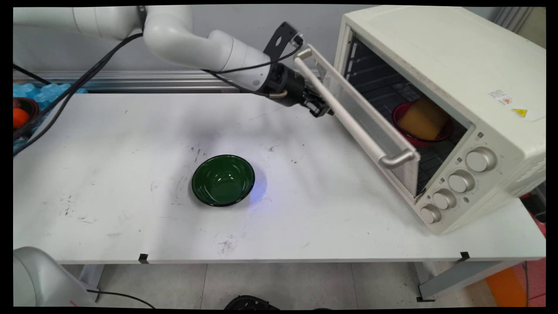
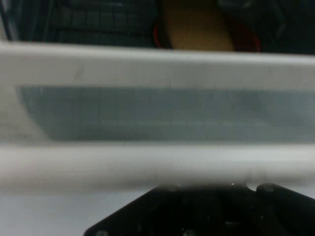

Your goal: Close the oven

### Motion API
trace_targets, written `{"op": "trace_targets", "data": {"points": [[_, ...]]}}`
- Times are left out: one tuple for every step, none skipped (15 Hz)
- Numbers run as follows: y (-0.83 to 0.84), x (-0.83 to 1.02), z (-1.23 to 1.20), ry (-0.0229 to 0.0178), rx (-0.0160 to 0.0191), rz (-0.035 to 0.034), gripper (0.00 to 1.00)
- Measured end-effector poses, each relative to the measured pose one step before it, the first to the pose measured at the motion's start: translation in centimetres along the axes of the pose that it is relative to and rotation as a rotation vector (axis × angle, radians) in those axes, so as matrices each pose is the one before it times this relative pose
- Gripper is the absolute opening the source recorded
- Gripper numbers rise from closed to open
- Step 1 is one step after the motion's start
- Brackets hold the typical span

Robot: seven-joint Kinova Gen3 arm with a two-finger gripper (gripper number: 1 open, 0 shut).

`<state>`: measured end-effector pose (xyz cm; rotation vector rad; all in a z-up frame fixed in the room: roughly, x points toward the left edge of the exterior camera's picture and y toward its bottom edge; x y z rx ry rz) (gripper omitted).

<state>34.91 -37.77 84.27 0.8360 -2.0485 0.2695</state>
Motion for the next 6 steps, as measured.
{"op": "trace_targets", "data": {"points": [[-0.009,0.404,0.159,0.00721,-0.00064,0.00085,0.00],[-0.009,0.396,0.153,0.00732,-0.00089,0.00095,0.00],[-0.004,0.212,0.081,0.00371,-0.00050,0.00073,0.00],[-0.014,0.318,0.121,0.00557,-0.00075,0.00111,0.00],[-0.013,0.202,0.060,0.00368,-0.00041,0.00088,0.00],[-0.022,0.195,0.050,0.00340,-0.00015,0.00105,0.00]]}}
